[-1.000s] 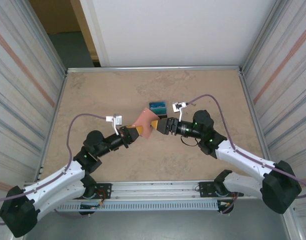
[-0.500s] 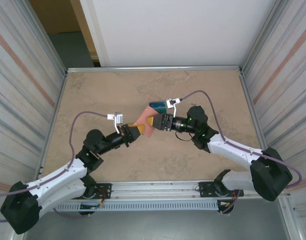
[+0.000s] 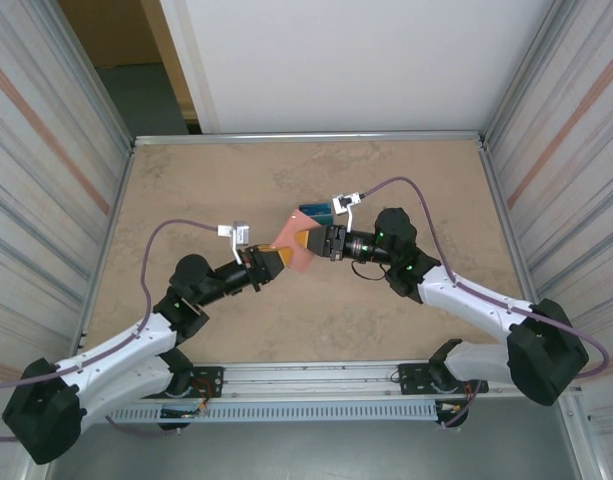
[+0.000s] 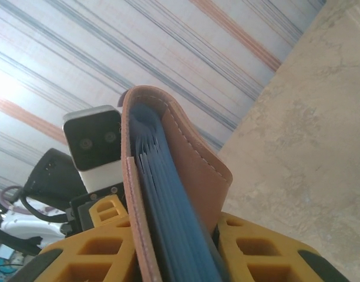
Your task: Take the credit cards out of the card holder
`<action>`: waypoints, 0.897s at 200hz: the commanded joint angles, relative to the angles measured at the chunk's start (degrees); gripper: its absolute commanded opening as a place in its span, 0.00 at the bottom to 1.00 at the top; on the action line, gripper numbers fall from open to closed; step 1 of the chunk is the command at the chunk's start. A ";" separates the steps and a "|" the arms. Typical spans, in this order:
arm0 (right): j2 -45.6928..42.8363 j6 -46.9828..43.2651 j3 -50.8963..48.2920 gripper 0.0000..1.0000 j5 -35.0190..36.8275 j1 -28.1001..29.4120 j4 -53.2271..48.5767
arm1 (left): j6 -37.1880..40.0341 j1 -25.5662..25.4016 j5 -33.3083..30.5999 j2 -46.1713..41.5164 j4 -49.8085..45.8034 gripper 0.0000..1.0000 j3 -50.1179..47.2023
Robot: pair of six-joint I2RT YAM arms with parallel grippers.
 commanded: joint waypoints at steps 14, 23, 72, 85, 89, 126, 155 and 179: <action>-3.10 -5.24 4.34 0.20 1.98 1.48 -8.29 | 5.47 -0.29 3.50 0.49 -10.03 0.43 4.95; -3.59 -6.14 4.77 0.19 2.69 1.48 -10.60 | 6.81 -0.33 3.67 0.32 -11.99 0.48 6.00; -7.26 -12.85 9.16 0.14 8.32 1.28 -29.00 | 17.91 -0.27 1.29 -2.97 -27.33 0.67 11.66; -7.79 -14.06 10.56 0.13 9.35 1.09 -33.49 | 21.83 -0.27 0.07 -3.87 -32.63 0.71 13.77; -7.90 -14.48 11.03 0.13 9.51 1.05 -34.81 | 23.02 -0.25 -0.32 -4.10 -34.42 0.72 14.45; -8.31 -17.69 15.54 0.14 10.45 0.88 -45.60 | 31.34 -0.28 -3.66 -4.17 -45.60 0.84 19.45; -7.76 -19.51 19.52 0.14 11.44 0.81 -52.95 | 35.06 -0.28 -4.02 -2.06 -47.88 0.89 21.25; -7.24 -20.25 21.66 0.14 11.30 0.89 -56.05 | 36.91 -0.32 -0.67 1.19 -48.15 0.90 23.33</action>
